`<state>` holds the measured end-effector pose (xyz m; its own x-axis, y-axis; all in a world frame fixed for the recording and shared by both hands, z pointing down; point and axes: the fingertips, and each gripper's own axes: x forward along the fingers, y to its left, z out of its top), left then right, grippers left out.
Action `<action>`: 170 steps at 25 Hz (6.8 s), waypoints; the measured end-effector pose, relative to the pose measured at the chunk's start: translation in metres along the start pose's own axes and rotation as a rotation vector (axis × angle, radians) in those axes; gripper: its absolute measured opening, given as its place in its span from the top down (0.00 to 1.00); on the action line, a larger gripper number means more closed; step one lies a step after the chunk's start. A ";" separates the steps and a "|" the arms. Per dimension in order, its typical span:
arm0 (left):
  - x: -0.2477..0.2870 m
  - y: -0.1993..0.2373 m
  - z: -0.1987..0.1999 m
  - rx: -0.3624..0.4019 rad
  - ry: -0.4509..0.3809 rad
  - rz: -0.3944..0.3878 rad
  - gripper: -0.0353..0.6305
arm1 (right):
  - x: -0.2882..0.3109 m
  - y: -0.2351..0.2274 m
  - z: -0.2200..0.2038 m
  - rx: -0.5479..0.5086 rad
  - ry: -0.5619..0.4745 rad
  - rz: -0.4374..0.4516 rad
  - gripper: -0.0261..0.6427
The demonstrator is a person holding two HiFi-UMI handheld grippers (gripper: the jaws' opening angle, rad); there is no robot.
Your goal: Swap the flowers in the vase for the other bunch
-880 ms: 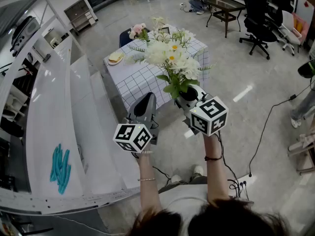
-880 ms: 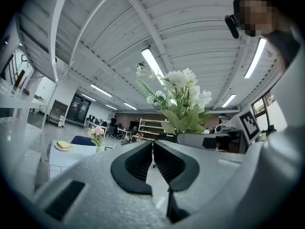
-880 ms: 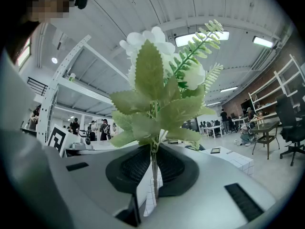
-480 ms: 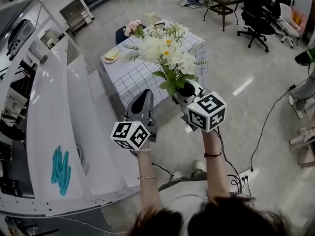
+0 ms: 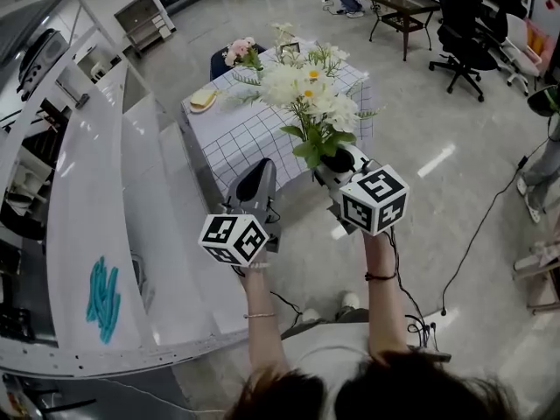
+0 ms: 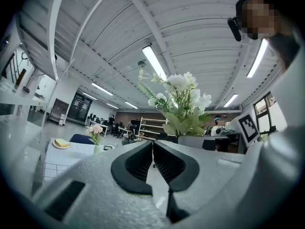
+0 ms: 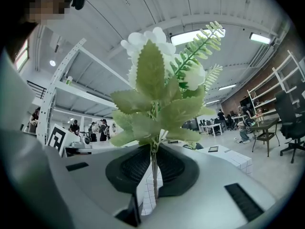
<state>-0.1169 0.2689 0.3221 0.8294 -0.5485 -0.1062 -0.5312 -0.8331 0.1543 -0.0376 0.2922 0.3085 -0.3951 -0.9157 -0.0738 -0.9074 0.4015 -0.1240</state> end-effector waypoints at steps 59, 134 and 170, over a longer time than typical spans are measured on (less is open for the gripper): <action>0.155 0.201 -0.019 -0.074 0.075 -0.087 0.92 | 0.191 -0.148 -0.048 0.084 0.080 -0.126 0.90; 0.346 0.416 -0.115 -0.163 0.260 0.201 0.92 | 0.421 -0.356 -0.099 0.188 0.261 0.022 0.90; 0.375 0.473 -0.156 -0.194 0.317 0.263 0.73 | 0.459 -0.397 -0.127 0.255 0.300 -0.014 0.90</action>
<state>-0.0301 -0.3191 0.5090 0.6989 -0.6652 0.2628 -0.7135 -0.6231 0.3203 0.1234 -0.2896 0.4496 -0.4412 -0.8706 0.2176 -0.8632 0.3455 -0.3680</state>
